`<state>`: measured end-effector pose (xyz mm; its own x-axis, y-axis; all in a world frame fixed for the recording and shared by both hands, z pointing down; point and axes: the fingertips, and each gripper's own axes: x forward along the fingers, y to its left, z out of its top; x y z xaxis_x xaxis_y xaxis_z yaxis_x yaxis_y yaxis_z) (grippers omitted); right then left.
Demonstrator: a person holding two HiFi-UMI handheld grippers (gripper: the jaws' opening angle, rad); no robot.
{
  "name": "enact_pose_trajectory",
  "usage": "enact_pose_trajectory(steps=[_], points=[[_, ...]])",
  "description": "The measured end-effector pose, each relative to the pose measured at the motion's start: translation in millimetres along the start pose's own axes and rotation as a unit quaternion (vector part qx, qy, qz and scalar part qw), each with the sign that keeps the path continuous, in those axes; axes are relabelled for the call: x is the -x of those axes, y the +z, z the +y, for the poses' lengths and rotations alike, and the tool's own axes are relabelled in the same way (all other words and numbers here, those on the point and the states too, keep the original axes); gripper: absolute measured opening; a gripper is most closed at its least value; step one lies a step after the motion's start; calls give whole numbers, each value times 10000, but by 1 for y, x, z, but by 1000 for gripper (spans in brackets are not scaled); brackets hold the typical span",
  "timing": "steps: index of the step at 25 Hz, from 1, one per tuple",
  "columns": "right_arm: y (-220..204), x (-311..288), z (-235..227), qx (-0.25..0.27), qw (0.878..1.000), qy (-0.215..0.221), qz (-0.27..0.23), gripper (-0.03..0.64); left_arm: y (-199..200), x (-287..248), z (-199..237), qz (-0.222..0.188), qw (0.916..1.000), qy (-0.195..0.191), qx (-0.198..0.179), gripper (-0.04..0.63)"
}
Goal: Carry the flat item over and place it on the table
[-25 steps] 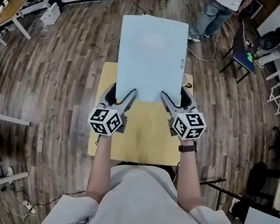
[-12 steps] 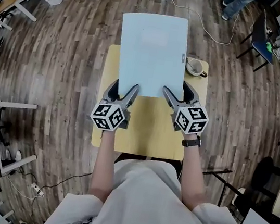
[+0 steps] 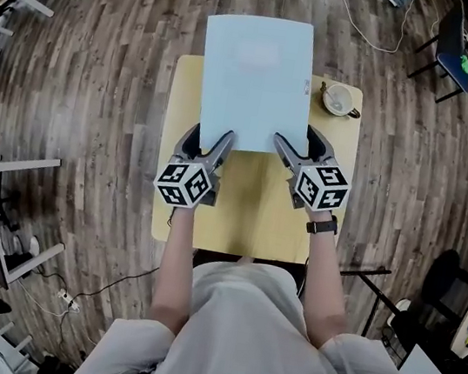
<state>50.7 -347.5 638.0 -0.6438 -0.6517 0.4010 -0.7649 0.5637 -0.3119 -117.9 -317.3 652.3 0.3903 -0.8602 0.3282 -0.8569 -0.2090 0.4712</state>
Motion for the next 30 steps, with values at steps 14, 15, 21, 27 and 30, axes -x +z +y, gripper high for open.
enact_pose_trajectory(steps=[14,15,21,27,30], points=[[-48,-35,-26,-343,9976,-79,593,330,-51,-29,34,657,9963,269,491,365],[-51,-37,-26,-357,9973,-88,635,328,-53,-30,36,699,9958,282,525,365],[-64,-38,-28,-443,9951,-167,866,328,-67,-31,40,971,9925,356,657,365],[-80,-40,-31,-445,9921,-214,1151,328,-83,-31,43,1305,9883,418,665,365],[-94,-43,-33,-329,9868,-265,1562,330,-95,-33,45,1668,9835,476,516,365]])
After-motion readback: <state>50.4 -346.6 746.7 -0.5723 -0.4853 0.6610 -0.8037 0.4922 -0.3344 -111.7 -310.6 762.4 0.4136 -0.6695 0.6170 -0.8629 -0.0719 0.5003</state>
